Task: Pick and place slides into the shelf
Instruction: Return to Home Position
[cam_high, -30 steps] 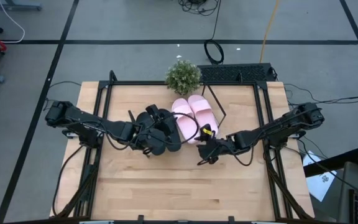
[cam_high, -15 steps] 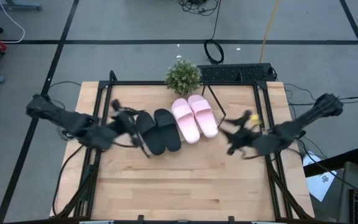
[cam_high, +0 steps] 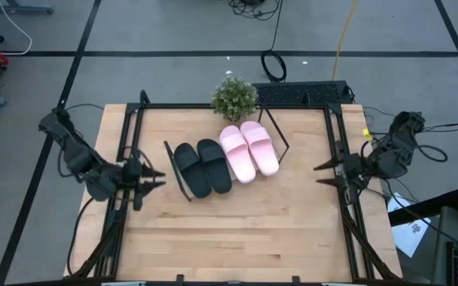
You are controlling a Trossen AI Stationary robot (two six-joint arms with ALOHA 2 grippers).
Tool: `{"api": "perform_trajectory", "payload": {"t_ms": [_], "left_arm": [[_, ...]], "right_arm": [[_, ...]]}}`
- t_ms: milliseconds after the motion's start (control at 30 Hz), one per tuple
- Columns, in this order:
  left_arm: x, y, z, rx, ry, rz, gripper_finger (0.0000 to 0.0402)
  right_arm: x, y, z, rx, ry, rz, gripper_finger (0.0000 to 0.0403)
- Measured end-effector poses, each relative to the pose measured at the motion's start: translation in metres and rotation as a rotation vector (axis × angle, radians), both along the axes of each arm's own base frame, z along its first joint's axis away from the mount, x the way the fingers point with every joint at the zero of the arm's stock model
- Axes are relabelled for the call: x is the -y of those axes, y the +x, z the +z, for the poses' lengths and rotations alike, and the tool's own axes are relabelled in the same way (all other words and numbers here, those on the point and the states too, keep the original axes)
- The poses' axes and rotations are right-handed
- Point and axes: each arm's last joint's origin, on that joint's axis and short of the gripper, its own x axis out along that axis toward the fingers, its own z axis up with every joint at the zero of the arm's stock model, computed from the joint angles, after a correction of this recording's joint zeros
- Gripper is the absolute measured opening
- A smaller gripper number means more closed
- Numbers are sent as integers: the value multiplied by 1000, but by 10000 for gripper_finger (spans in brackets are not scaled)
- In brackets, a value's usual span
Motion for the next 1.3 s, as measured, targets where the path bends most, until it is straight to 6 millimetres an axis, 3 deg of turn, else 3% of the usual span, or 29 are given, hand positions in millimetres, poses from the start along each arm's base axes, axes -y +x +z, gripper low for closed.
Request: {"api": "perform_trajectory", "payload": {"t_ms": [233, 400, 567, 733, 1033, 1300], "left_arm": [[16, -7, -61, 164, -53, -199, 120], [20, -11, -95, 252, -83, -294, 120], [23, -13, -119, 347, -63, -477, 120], [20, -18, -146, 353, -107, -524, 120], [21, -20, -148, 413, -66, -619, 120], [19, -19, -149, 412, -44, -567, 120]], "right_arm": [[-3, 1, -54, 58, 136, 42, 164], [-5, -3, -76, 67, 195, 185, 164], [2, -11, -80, 128, 223, 227, 164], [4, -15, -82, 169, 215, 309, 164], [-9, -4, -114, 173, 210, 371, 164], [-15, 5, -142, 235, 156, 294, 164]]}}
